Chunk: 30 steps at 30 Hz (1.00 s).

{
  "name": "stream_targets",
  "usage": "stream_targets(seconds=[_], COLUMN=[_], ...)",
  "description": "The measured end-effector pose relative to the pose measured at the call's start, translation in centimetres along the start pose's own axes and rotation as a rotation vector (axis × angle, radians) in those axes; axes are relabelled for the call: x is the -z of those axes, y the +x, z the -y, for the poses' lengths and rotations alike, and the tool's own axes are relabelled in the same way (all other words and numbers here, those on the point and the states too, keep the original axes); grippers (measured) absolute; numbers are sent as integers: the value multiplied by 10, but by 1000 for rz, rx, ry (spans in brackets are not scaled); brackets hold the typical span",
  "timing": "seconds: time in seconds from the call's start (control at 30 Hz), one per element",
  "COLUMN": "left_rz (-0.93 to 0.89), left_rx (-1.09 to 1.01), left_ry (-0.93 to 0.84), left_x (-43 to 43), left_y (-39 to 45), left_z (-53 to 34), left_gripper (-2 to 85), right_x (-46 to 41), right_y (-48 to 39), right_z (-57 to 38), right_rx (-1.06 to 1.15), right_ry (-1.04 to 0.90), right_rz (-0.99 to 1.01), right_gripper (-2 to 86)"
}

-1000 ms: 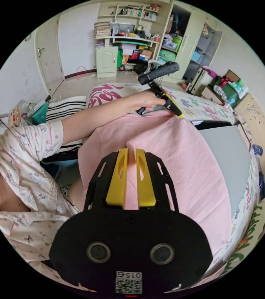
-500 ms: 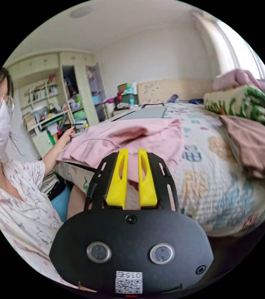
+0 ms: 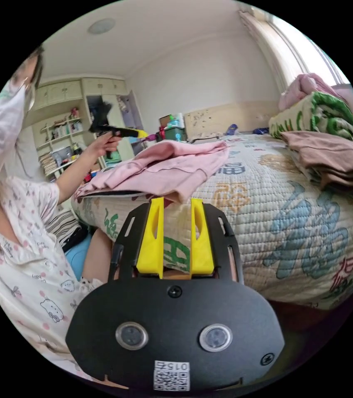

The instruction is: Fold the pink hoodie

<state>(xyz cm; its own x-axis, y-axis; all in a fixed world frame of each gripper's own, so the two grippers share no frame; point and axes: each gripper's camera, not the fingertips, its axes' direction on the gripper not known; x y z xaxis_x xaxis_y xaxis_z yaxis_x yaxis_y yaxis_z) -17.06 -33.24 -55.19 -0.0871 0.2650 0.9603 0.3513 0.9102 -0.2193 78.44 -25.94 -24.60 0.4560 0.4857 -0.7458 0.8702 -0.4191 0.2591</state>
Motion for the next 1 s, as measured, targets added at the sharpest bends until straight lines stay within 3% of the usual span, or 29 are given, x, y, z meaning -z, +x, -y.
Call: stream_targets(seconds=[0.13,0.17,0.33,0.5,0.63,0.83,1.0], left_rz=[-128,-79,-32,-5,106,78,159], left_rx=[-130,-159,-184,-129,-56,66,91], left_ry=[-281,-364,-365,-200,-215,-284,-373], left_x=[-127,-153,-160,-158,-224,-341,-412], left_y=[45,56,60,37,2,-46,-60], left_z=[48,50,48,78,123,165,173], left_gripper=[-3,-4,3,12,21,49,25], right_x=[-5,-5,12,23,37,58,70], right_y=[14,24,65,108,140,172,191], right_z=[15,18,20,40,57,69,84], right_rx=[54,22,-16,-61,-99,-194,-217], right_ry=[8,27,158,240,271,309,340], right_rz=[-44,-69,-50,36,77,82,83], right_gripper=[88,76,61,57,28,11,7])
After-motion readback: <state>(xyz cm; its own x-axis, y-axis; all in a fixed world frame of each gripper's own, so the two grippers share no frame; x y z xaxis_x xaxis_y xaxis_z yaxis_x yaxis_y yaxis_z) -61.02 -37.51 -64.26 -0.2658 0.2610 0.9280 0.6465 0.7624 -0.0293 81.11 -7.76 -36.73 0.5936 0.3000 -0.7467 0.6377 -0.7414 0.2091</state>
